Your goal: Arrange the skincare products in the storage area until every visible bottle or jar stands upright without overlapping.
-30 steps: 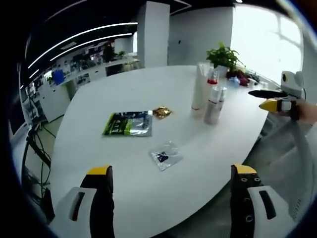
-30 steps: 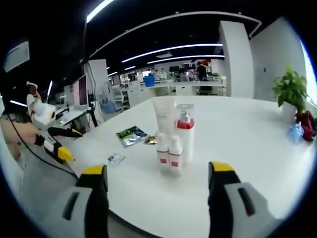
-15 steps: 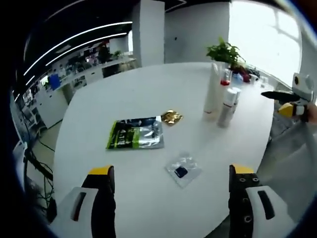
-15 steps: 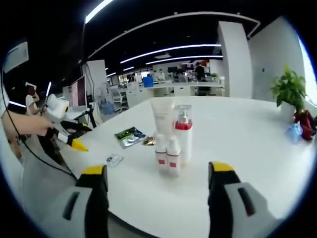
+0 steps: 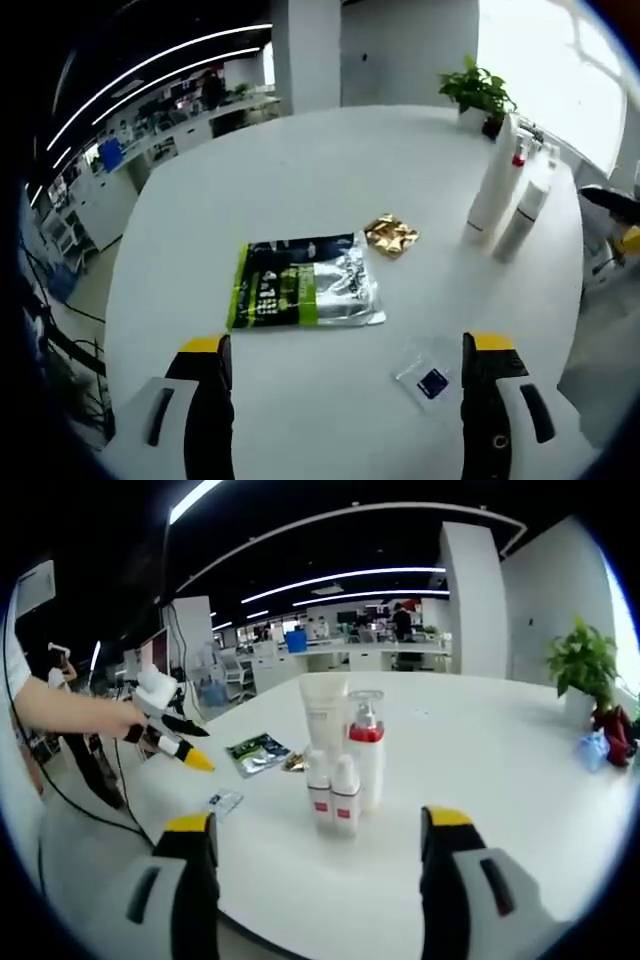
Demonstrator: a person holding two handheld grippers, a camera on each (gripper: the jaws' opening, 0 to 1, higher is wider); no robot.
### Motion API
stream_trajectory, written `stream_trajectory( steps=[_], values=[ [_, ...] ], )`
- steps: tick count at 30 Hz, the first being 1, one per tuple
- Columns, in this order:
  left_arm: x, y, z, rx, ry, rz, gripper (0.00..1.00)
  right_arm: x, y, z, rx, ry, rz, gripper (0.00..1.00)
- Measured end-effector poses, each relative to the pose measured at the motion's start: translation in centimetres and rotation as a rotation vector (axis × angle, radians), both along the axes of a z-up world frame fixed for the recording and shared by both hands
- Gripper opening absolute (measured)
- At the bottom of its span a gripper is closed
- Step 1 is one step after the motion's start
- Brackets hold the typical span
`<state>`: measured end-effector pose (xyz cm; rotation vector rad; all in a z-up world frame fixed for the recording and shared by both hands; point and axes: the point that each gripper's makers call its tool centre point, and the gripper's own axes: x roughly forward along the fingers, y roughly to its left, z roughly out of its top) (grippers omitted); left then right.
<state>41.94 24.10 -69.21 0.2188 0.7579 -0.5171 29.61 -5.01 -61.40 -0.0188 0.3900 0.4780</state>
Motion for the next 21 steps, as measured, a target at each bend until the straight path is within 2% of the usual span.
stream_trajectory(
  steps=[6, 12, 15, 18, 20, 21],
  values=[
    [2.9, 0.2, -1.5, 0.049, 0.009, -0.017, 0.89, 0.1, -0.5, -0.2, 0.002, 0.014, -0.026, 0.84],
    [5.3, -0.4, -2.7, 0.064, 0.022, -0.034, 0.87, 0.2, -1.0, -0.3, 0.01, 0.023, -0.056, 0.84],
    [6.5, 0.3, -3.8, 0.084, 0.044, 0.016, 0.81, 0.3, -1.0, -0.3, 0.01, 0.026, -0.062, 0.84],
    [6.5, 0.4, -4.8, 0.055, 0.092, 0.056, 0.8, 0.3, -1.1, -0.4, 0.006, 0.027, -0.068, 0.84],
    [6.4, 0.4, -5.5, 0.067, 0.106, 0.051, 0.8, 0.3, -1.2, -0.3, 0.006, 0.027, -0.073, 0.84],
    [5.7, 0.2, -5.7, 0.074, 0.127, 0.047, 0.79, 0.3, -1.3, -0.4, 0.006, 0.029, -0.076, 0.84]
  ],
)
